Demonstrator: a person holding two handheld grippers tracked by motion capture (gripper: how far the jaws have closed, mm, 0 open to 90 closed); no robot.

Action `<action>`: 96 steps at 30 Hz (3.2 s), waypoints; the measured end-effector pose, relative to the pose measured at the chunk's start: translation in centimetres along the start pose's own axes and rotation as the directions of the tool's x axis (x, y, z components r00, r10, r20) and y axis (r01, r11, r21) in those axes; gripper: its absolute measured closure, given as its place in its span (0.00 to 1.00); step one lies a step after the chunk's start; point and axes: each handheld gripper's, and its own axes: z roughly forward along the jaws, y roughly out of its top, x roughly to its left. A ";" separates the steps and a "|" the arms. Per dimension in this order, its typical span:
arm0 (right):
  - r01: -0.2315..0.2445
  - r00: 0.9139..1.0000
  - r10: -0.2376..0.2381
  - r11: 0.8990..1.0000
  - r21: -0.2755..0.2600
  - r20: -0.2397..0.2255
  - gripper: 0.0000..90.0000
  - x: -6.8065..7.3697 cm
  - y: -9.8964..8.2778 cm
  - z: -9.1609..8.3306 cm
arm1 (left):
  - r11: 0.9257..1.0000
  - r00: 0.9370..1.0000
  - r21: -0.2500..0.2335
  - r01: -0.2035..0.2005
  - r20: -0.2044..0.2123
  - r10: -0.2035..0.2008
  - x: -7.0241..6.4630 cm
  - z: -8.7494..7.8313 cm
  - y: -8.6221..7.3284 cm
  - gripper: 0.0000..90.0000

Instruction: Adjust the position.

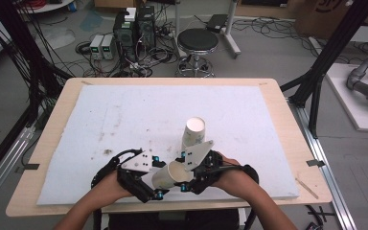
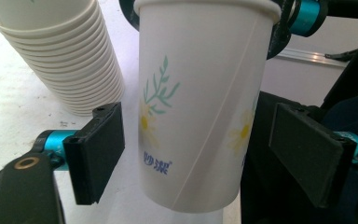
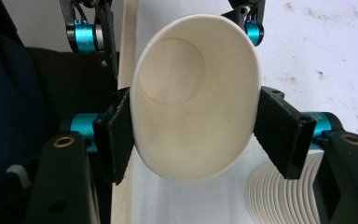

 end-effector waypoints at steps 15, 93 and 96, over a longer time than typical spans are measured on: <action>0.033 0.999 -0.032 0.998 0.056 -0.013 0.38 0.1 0.5 0.7 | 0.999 1.000 0.046 -0.008 0.028 0.007 0.2 0.8 0.4 0.30; -0.409 0.771 0.566 0.792 -0.454 0.293 0.25 -1.2 -15.4 -5.0 | 0.808 0.775 -0.588 0.044 -0.490 -0.399 3.0 -8.5 -9.3 0.34; -0.411 0.768 0.569 0.790 -0.455 0.293 0.25 -1.3 -15.5 -5.0 | 0.810 0.769 -0.585 0.042 -0.498 -0.400 2.9 -8.6 -9.3 0.34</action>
